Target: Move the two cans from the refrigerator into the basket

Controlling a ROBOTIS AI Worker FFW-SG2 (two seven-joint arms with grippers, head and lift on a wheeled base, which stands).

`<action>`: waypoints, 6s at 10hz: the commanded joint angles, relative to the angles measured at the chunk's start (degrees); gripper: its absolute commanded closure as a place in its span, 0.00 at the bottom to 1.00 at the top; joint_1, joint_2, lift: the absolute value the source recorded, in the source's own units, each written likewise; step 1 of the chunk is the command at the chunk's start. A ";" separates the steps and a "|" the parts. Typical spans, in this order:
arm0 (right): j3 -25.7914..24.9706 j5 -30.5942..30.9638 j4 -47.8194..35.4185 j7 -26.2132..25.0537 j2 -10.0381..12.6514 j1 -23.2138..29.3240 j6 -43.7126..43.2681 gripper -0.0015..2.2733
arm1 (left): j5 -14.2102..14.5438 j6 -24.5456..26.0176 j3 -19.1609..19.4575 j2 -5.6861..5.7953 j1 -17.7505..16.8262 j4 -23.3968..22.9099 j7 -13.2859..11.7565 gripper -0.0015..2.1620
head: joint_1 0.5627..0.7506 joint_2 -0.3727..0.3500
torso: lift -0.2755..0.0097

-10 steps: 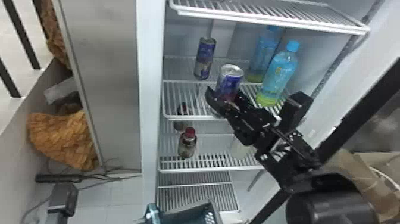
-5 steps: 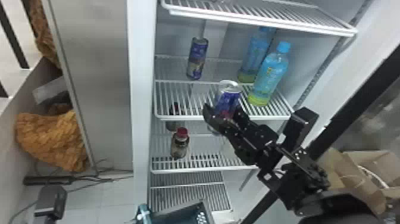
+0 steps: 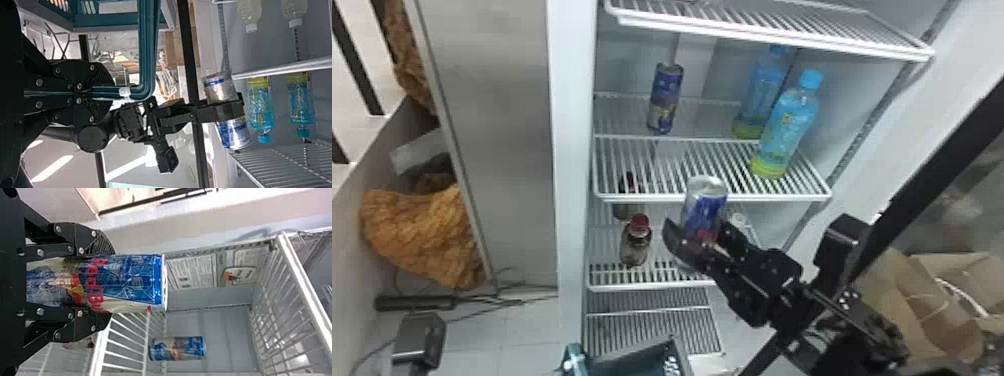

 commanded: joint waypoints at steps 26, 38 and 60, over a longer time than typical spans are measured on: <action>4.08 2.11 3.83 25.36 -3.99 -2.96 30.31 0.05 | -0.46 0.31 -0.57 0.12 -0.75 0.84 0.00 0.55 | 0.70 0.29 | 0.84; -1.40 -7.26 3.55 20.35 -2.23 -3.52 21.88 0.06 | -0.12 0.31 -0.22 -0.06 -0.33 0.70 0.00 0.55 | 0.70 0.26 | 0.84; -4.15 -3.26 16.20 -4.43 1.90 -18.29 -8.36 0.05 | 0.57 0.31 -0.34 0.29 -0.19 0.84 0.00 0.55 | 0.70 0.06 | 0.84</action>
